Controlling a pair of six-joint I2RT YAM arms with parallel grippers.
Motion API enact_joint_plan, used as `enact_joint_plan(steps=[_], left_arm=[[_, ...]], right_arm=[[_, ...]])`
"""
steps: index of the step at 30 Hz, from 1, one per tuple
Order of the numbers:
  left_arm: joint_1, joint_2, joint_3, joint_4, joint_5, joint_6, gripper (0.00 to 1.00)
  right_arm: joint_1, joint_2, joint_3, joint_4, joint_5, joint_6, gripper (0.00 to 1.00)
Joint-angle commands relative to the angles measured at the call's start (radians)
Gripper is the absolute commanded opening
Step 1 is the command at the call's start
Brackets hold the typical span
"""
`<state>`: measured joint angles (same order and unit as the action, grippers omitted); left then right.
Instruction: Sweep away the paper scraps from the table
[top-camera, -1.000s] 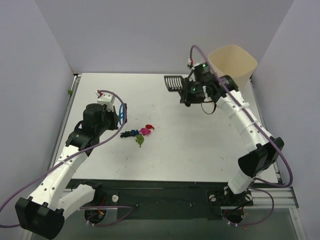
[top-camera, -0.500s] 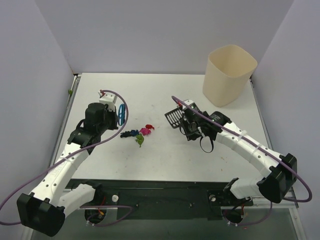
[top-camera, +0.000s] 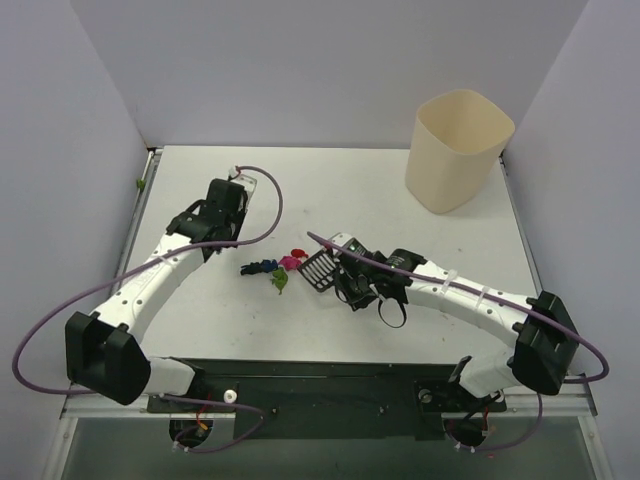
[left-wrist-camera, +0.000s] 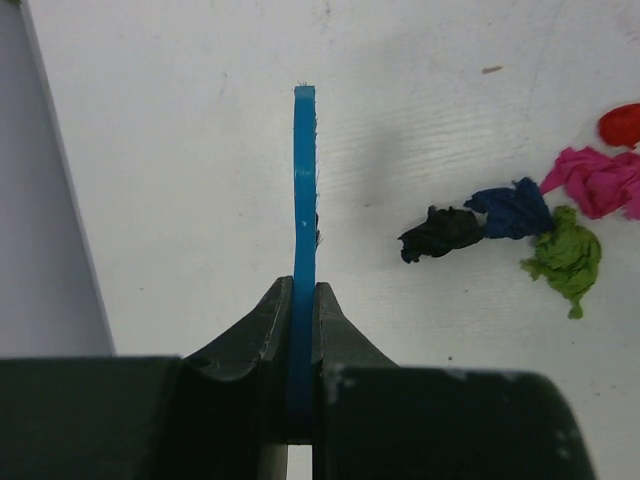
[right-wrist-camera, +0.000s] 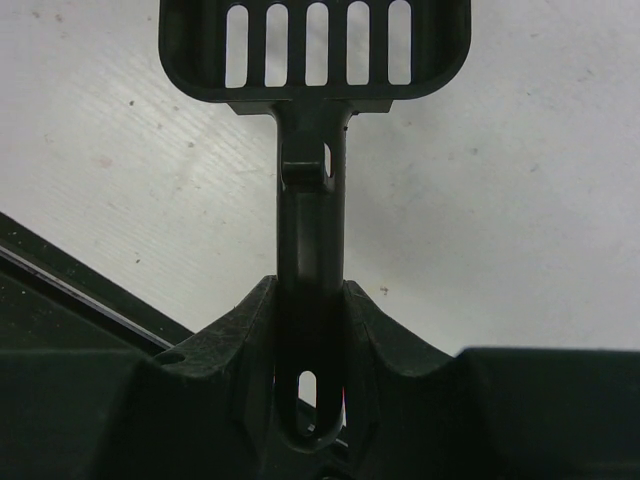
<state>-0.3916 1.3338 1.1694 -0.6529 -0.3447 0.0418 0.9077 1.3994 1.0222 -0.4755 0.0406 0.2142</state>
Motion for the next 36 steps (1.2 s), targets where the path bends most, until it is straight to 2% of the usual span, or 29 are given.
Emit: enact_joint_plan(steps=[1,5,11,16,22,36], left_arm=[[-0.015,0.074,0.056,-0.126,-0.152,0.044,0.00],[-0.062,0.165,0.094,-0.194,-0.168,0.047,0.00],[-0.101,0.271,0.134,-0.232,-0.090,0.043,0.00],[-0.110,0.297,0.177,-0.254,-0.001,0.056,0.00],[-0.153,0.327,0.226,-0.278,0.018,0.055,0.00],[-0.171,0.357,0.248,-0.294,0.093,0.069,0.00]], right_arm=[[0.068,0.013,-0.005,0.044,-0.024,-0.003,0.00],[0.117,0.010,-0.023,0.038,-0.031,0.022,0.00],[0.187,-0.010,-0.059,-0.004,-0.031,0.053,0.00],[0.214,0.024,-0.030,-0.067,-0.031,0.060,0.00],[0.223,0.090,0.059,-0.166,-0.022,0.073,0.00],[0.221,0.156,0.174,-0.225,-0.002,0.079,0.00]])
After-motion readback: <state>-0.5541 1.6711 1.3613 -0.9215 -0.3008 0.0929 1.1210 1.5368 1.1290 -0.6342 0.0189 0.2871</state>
